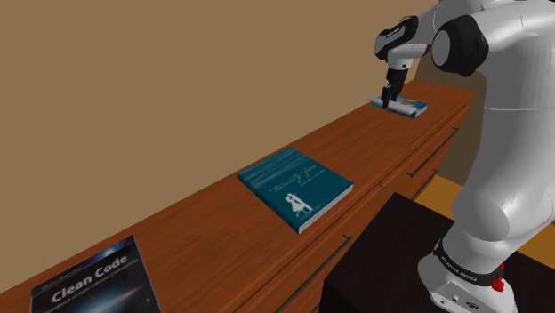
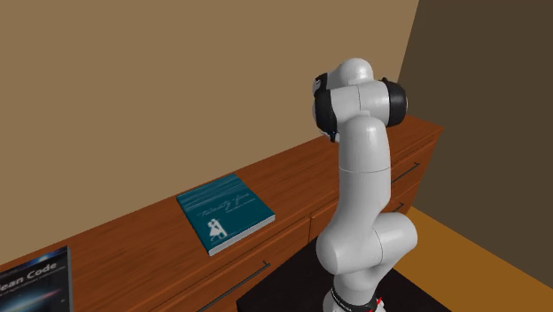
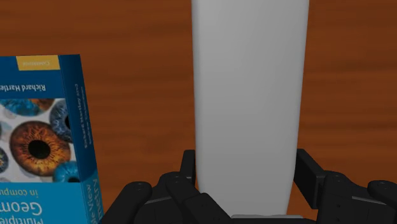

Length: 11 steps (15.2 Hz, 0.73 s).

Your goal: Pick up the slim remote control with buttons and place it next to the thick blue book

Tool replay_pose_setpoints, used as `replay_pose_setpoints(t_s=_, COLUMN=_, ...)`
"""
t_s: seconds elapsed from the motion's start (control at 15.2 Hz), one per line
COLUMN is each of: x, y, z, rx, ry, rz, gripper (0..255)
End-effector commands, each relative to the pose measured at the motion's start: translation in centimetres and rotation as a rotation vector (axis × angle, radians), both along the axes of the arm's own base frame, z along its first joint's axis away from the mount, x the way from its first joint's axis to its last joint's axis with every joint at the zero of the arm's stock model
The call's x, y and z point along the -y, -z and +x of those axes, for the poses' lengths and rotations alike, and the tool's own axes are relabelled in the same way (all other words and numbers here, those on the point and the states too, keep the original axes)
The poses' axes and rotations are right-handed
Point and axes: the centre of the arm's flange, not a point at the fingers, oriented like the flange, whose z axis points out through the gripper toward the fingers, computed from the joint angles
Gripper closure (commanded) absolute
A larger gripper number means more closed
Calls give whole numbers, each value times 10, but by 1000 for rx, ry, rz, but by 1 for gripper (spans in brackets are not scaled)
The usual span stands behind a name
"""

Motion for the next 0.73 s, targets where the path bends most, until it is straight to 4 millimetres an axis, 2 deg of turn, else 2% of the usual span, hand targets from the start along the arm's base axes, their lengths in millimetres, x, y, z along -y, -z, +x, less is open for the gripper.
replay_pose_setpoints(t_s=0.0, x=2, y=10, z=0, rx=1, ry=0, rz=0, gripper=255)
replay_pose_setpoints(t_s=0.66, x=2, y=63, z=0, rx=1, ry=0, rz=0, gripper=255)
